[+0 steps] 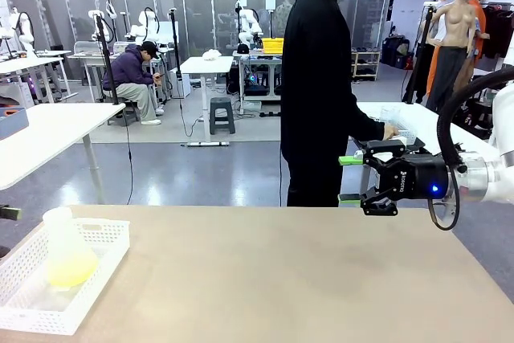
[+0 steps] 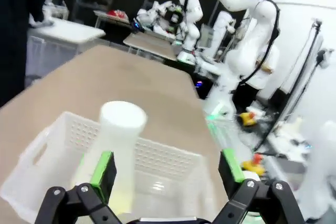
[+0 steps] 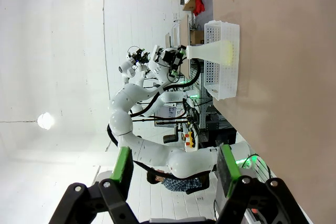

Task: Prepare the solutions needed for the experiment.
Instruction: When the human places the Big flask in the center of the table, pick up the Big flask and place it in the left Organizing basket.

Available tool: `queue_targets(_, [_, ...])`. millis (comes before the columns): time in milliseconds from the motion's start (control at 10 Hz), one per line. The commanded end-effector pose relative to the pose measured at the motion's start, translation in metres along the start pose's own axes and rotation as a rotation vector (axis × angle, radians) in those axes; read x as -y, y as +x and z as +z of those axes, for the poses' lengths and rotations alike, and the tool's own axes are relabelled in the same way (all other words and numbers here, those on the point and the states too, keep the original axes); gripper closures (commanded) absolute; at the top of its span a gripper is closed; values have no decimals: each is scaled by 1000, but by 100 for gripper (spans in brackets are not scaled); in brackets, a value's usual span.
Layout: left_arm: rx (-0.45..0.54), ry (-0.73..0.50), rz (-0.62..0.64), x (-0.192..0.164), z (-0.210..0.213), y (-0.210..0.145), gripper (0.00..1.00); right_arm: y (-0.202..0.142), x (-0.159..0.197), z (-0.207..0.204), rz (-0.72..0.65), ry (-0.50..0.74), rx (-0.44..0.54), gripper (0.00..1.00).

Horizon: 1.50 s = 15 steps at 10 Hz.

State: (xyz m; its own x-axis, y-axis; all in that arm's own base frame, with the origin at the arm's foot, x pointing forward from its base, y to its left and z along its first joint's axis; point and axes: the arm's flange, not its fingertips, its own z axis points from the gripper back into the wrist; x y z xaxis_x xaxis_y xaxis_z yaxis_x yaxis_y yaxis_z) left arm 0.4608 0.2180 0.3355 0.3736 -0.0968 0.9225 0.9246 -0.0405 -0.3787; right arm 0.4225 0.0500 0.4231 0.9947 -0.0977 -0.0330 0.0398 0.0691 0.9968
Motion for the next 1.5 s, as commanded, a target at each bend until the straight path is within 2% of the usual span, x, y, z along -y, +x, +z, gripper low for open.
queue_targets(0, [-9,-111,204,27,-13,16,0,0,-1,1,4,9,-6,19])
queue_targets(100, [-109,-167,195,29,-12,18,0,0,-1,1,4,9,-6,19])
queue_targets(200, [-9,-53,99,16,-6,8,0,0,-1,1,4,9,-6,19])
queue_targets(400, [-9,-53,99,16,-6,8,0,0,-1,1,4,9,-6,19])
queue_targets(500, [-35,-94,153,24,-9,12,0,0,-1,1,4,9,-6,19])
queue_targets(600, [14,-62,341,26,-12,8,0,0,-1,1,4,9,-6,19])
queue_targets(700, [81,-129,436,34,-15,12,0,0,-1,1,4,9,-6,19])
queue_targets(800, [87,-190,513,42,-17,17,0,0,-1,1,4,9,-6,19])
queue_targets(900, [81,-227,640,46,-21,19,0,0,-1,1,4,9,-6,19])
queue_targets(1100, [74,-278,788,41,-32,17,0,0,-1,1,4,9,-6,19])
queue_targets(1300, [71,-221,911,38,-31,12,0,0,-1,1,4,9,-6,19])
queue_targets(1400, [46,-236,987,39,-32,11,0,0,-1,1,4,9,-6,19])
